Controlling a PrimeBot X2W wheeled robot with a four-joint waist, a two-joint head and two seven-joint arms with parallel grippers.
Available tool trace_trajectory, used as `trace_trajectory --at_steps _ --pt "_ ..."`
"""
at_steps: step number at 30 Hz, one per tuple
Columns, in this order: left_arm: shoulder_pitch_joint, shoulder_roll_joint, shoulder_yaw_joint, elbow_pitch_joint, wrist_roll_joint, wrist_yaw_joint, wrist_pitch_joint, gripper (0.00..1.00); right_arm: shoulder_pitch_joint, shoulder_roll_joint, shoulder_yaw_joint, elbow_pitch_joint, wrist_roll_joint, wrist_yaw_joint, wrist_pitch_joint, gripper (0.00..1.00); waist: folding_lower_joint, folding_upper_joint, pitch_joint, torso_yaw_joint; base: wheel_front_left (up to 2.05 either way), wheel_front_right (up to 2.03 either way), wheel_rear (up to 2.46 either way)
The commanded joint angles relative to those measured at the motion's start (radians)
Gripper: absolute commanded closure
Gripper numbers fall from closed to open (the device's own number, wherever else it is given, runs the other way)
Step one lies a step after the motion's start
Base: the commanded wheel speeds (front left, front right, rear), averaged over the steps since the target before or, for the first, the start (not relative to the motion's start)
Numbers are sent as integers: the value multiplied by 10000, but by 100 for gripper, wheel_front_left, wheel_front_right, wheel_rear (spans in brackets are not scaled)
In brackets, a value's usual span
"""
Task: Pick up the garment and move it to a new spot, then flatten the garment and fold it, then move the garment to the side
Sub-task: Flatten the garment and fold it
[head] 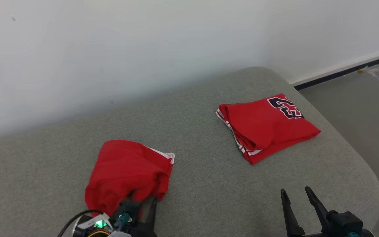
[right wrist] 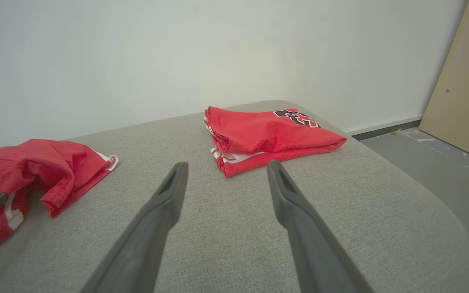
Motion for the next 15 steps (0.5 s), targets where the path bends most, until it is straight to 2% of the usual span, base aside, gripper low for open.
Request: trace_trajectory --at_steps 1,5,9,10,12,13,15 --pt "-190 26 30 204 65 161 63 0 -101 -25 22 -8 31 -26 -17 0 -1 -1 141 -186 0 0 0" --pt "-575 -18 231 809 137 777 -20 0 -102 -23 45 27 55 -26 -70 0 -1 -1 186 -223 0 0 0" --pt "-846 58 334 1352 122 1038 -113 0 -113 -16 80 53 50 -26 -60 0 -1 -1 189 -209 0 0 0" --pt "-907 74 366 1472 78 1027 -120 25 -122 -14 85 62 54 -26 -57 0 -1 -1 184 -201 0 0 0" --pt "-991 78 440 1659 -25 1027 -183 88 -129 -9 109 73 72 -26 -56 0 -1 -1 170 -175 0 0 0" --pt "-1001 90 483 1751 -86 994 -195 100 -129 -8 117 80 81 -26 -53 0 -1 -1 162 -158 0 0 0" --pt "-1075 65 571 1855 -254 934 -307 100 -118 -3 130 84 104 -26 -52 0 -1 -1 148 -104 0 0 0"
